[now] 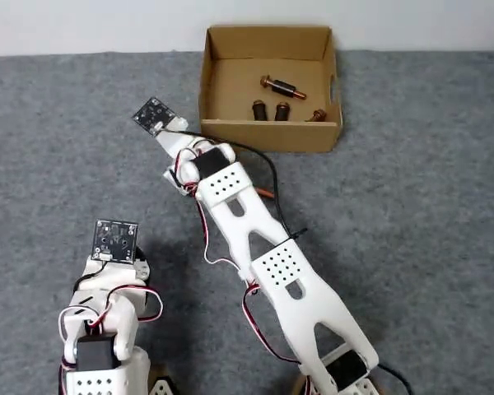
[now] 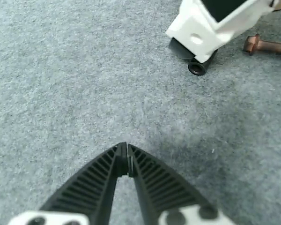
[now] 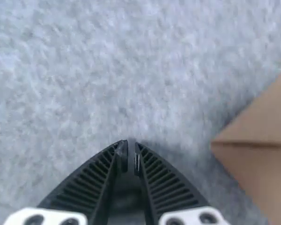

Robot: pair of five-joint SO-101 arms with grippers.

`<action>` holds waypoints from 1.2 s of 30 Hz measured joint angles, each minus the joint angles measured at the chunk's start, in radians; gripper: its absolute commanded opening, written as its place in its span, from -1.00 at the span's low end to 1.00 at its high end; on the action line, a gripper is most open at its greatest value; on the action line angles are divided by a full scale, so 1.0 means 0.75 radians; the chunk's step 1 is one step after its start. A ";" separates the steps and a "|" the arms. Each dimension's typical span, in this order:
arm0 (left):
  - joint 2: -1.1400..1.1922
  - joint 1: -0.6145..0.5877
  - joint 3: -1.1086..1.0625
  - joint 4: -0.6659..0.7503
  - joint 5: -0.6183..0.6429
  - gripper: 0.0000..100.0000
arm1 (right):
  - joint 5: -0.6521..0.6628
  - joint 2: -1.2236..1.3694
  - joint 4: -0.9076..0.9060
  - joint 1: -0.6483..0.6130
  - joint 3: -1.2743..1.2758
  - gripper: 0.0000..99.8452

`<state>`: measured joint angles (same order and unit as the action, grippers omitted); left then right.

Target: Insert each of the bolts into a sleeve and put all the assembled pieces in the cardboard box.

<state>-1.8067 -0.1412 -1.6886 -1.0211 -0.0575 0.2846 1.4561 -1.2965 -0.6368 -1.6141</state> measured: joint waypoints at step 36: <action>0.000 0.000 0.000 0.000 0.000 -0.99 | -0.507 -0.986 -0.610 0.200 0.917 -0.98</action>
<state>-1.8067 -0.1412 -1.6886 -1.0211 -0.0575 -0.0959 0.7165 -1.7538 -0.4864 -0.9268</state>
